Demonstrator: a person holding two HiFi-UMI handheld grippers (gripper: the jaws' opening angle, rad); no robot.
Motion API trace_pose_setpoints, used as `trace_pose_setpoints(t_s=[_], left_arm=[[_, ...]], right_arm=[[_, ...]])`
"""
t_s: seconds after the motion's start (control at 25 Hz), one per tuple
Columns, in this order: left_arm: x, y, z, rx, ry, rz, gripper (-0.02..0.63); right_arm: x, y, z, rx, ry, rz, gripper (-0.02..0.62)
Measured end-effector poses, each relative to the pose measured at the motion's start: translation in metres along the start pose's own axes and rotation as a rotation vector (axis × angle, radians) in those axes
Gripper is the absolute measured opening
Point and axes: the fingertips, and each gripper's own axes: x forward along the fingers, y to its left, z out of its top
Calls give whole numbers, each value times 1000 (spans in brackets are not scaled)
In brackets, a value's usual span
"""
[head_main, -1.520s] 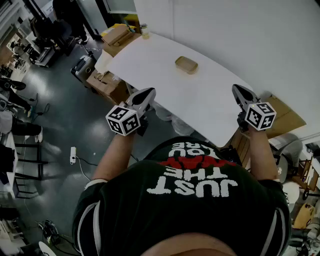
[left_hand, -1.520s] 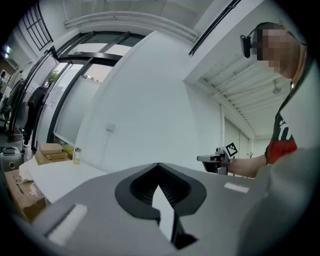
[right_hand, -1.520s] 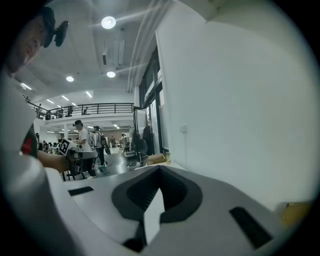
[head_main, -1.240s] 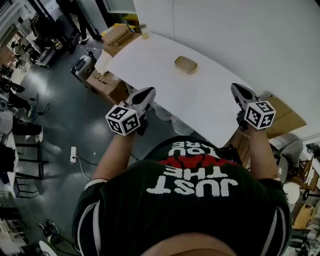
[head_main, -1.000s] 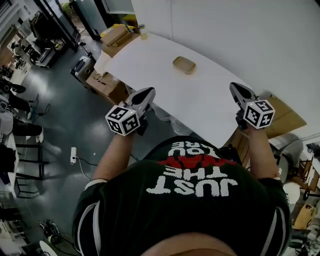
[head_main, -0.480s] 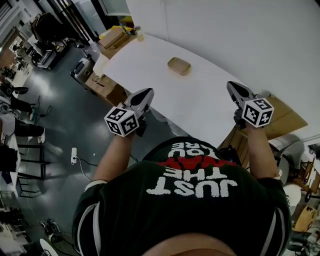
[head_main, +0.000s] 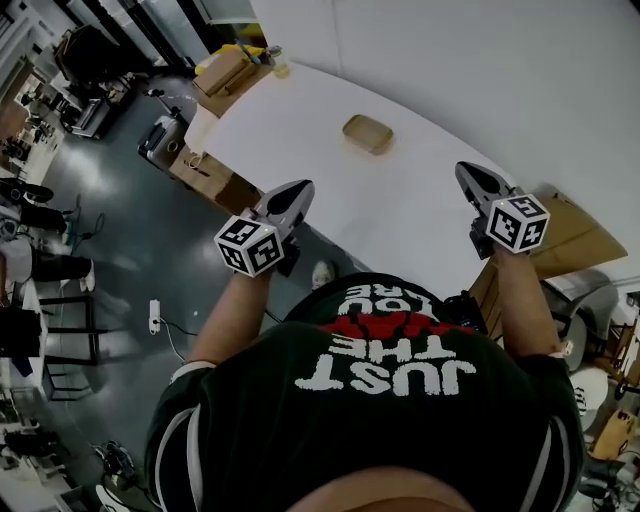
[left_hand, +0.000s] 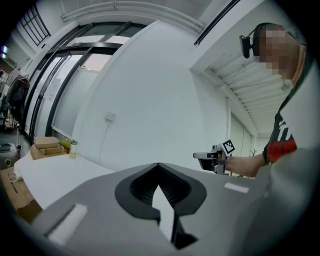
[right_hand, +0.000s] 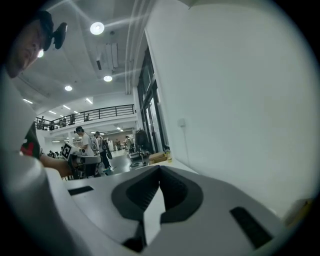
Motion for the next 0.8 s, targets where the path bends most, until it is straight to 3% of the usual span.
trace_pose_setpoints(t_s=[0.28, 0.4, 0.56, 0.8], left_arm=[[67, 131, 2, -57, 59, -121, 8], [100, 171, 2, -45, 107, -178, 8], [138, 204, -14, -53, 157, -214, 8], [174, 225, -61, -113, 237, -202, 8]], right_arm=[[126, -21, 10, 11, 18, -89, 6], [173, -37, 9, 29, 48, -128, 6], [218, -57, -11, 87, 115, -149, 8], [269, -78, -72, 161, 287, -80, 8]])
